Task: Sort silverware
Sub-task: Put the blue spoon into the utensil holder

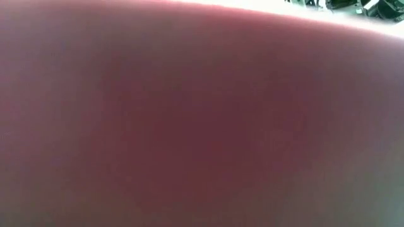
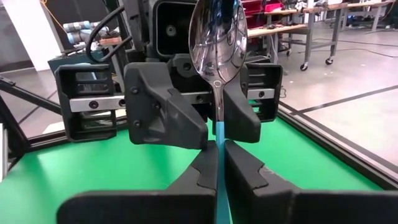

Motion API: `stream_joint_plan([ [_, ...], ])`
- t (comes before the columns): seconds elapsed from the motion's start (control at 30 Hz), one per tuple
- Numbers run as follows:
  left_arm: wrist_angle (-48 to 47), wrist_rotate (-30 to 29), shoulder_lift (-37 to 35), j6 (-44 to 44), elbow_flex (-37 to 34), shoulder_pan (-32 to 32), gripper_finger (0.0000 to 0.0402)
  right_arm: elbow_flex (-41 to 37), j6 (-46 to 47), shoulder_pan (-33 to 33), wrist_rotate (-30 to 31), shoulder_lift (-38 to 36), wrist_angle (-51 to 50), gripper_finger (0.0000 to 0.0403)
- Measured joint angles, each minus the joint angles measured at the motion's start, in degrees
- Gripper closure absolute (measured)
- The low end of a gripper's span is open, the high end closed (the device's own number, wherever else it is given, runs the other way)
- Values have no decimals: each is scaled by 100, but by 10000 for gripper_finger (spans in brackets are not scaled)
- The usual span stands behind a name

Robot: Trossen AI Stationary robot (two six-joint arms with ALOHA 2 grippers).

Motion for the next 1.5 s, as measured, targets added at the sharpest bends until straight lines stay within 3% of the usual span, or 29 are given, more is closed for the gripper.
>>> stream_joint_plan([
  [0.33, 340, -2, 7, 124, 0, 2, 287, 0, -24, 0, -41, 0, 9, 403],
  [0.6, 339, 149, 7, 140, 1, 0, 388, 0, -44, 2, -75, 0, 59, 400],
  [0.87, 318, 184, 7, 161, 2, 2, 394, 2, -184, 0, -2, -105, 94, 349],
  [1.03, 243, 207, -24, 178, 2, 87, 394, 4, -288, 0, -4, -636, -359, 312],
  [1.27, -901, 205, -374, 682, 398, 420, 394, 4, 134, 2, -11, -1539, -1681, 296],
  [1.5, -2839, 175, -197, 1437, 1892, 873, 394, 4, 533, 539, -50, -1541, -2061, 300],
])
